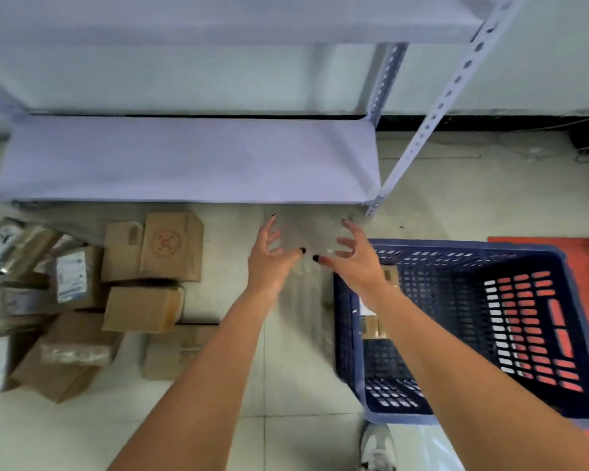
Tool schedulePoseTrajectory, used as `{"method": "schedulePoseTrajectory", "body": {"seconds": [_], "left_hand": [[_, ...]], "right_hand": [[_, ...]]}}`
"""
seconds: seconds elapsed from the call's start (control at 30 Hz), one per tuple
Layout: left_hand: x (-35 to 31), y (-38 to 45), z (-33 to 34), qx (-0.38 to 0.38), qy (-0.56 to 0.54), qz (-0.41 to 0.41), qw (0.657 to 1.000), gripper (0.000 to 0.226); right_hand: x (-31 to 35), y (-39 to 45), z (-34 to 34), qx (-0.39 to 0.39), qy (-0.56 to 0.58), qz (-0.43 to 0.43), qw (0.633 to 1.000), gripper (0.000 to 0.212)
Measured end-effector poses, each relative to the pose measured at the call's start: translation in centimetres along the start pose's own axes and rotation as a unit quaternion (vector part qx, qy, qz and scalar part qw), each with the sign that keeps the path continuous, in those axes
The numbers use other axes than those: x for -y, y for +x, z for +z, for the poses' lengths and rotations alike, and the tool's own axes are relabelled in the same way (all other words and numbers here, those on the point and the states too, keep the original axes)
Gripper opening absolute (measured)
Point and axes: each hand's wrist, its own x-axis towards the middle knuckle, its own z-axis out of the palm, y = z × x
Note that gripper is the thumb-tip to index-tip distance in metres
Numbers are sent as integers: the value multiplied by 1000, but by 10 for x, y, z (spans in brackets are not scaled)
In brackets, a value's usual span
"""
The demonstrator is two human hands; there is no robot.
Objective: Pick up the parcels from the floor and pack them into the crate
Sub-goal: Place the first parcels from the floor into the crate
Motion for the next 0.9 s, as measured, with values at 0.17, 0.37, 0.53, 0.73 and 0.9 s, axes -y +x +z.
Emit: {"method": "schedulePoseTrajectory", "body": {"seconds": [0.17,0.37,0.53,0.73,0.9], "left_hand": [[5,13,-113,-21,-11,-43,999,70],[5,33,-222,-21,30,-80,996,77],[21,53,-278,-26,64,-88,994,78],[67,102,-306,-44,124,-109,985,72],[117,159,-316,-55,187,-123,973,70]], "right_hand": [[22,-6,103,21,34,31,999,92],[47,-14,201,37,58,61,996,90],[46,-12,264,91,53,75,992,89],[4,24,317,113,-19,94,989,89],[-48,70,352,101,-27,101,989,84]]}}
